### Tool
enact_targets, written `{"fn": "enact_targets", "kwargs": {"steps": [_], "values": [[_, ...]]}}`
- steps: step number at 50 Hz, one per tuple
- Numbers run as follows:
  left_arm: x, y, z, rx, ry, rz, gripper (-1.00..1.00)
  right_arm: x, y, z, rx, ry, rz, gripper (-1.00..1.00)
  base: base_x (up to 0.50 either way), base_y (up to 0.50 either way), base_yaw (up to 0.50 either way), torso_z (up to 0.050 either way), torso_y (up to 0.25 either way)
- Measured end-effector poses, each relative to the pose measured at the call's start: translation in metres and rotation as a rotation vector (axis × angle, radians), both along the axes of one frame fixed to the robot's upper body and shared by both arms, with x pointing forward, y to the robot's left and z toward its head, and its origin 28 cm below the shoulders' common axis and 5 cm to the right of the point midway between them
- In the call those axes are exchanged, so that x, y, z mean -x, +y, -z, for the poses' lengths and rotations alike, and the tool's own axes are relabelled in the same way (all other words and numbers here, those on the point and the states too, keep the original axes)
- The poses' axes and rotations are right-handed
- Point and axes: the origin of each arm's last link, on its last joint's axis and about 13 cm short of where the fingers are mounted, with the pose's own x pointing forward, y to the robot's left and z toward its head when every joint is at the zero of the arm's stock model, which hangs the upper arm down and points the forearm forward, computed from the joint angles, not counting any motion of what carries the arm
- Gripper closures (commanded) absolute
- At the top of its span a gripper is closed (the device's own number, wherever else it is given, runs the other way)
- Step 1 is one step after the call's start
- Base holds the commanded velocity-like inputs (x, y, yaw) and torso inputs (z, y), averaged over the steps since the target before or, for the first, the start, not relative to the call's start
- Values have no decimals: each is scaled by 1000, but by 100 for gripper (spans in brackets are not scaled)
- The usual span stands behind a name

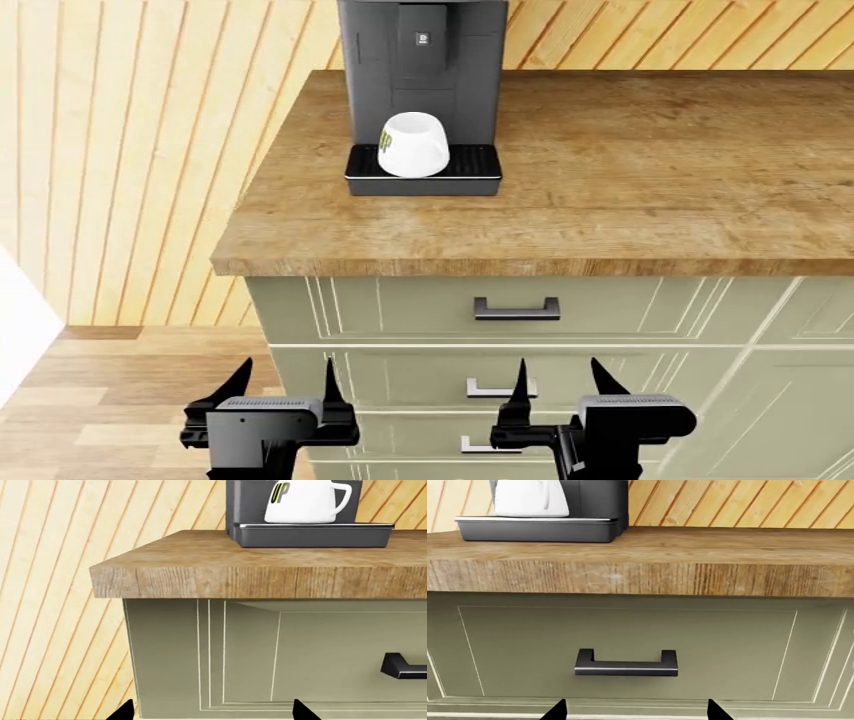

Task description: Press the button on the coffee machine to serve coffee.

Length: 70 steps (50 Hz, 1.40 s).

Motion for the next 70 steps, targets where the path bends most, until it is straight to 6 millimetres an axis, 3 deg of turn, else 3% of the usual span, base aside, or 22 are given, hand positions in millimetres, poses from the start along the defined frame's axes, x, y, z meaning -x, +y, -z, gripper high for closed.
{"fn": "enact_targets", "kwargs": {"steps": [9,34,56,70], "values": [[0,1,0,-3,1,-3,-100,0,0,0,-2,0,3,-100,0,418,0,0,0],[0,1,0,-6,6,-1,-100,0,-1,0,-17,3,17,-100,0,3,0,0,0],[0,2,-2,-6,-23,6,-100,0,-1,0,-18,8,22,-100,0,0,0,44,0],[-3,-1,-50,32,-8,4,-100,-5,-3,-37,-20,-17,38,-100,0,0,0,0,0]]}}
